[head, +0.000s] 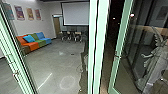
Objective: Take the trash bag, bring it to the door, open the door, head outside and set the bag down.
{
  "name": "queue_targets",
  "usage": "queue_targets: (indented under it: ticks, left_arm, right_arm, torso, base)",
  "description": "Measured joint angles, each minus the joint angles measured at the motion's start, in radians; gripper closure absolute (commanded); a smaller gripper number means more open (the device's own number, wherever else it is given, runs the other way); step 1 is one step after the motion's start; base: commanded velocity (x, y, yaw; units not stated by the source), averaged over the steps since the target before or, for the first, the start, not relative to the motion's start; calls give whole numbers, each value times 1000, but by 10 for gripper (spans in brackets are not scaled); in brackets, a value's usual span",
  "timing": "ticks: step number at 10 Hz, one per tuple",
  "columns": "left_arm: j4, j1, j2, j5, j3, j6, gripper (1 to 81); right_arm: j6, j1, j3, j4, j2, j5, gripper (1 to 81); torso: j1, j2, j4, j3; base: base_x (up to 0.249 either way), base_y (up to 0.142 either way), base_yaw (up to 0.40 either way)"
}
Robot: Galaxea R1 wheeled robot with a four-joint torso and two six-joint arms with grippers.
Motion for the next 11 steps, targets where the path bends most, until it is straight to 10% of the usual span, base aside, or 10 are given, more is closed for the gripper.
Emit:
queue_targets:
  ticks: [11]
  left_arm:
    - [-1,1,-3,4,1,0,811]
  right_arm:
    - [1,-1,-1,-3,3,15,10]
  torso:
    - [0,0,0,0]
  base:
    - [0,0,-190]
